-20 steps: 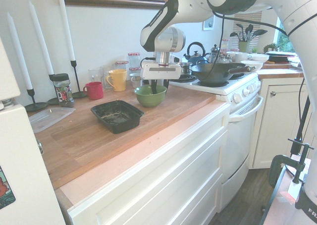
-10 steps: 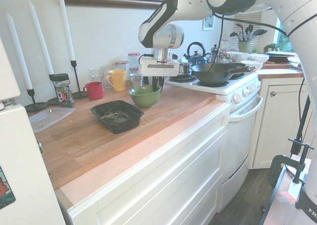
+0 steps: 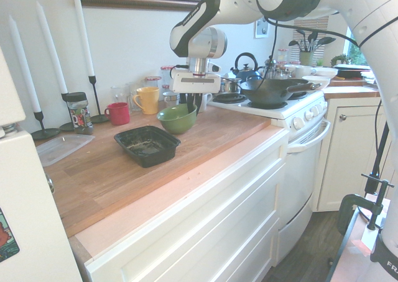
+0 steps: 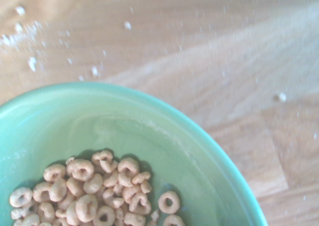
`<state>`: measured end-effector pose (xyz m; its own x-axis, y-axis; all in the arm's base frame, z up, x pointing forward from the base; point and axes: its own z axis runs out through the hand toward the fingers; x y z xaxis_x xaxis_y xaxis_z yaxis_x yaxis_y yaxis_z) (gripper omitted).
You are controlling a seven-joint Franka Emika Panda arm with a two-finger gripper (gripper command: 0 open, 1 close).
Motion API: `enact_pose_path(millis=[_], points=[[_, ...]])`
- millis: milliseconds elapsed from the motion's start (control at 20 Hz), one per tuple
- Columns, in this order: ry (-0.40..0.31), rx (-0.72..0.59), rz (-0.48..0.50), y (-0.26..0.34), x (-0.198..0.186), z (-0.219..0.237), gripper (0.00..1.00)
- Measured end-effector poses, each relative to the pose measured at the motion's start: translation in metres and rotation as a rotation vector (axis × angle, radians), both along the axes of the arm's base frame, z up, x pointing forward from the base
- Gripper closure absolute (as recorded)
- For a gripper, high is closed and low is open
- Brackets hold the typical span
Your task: Pour the cereal into the box
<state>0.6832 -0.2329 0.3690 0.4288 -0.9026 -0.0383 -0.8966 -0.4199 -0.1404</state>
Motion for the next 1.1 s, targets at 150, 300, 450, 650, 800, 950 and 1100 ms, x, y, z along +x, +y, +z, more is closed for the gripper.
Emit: enact_pose_path(millis=[150,300,450,650,800,950,1100], points=[[-0.013,-0.009,-0.004,-0.003,0.004,0.014,1.0],[-0.022,-0.019,0.003,-0.003,0.008,0.031,1.0],[-0.031,-0.039,0.023,0.007,0.015,0.049,1.0],[-0.043,-0.084,0.058,0.036,0.027,0.07,1.0],[-0.049,-0.11,0.077,0.056,0.031,0.081,1.0],[-0.064,-0.137,0.096,0.075,0.032,0.097,1.0],[-0.068,-0.165,0.117,0.093,0.03,0.109,1.0]])
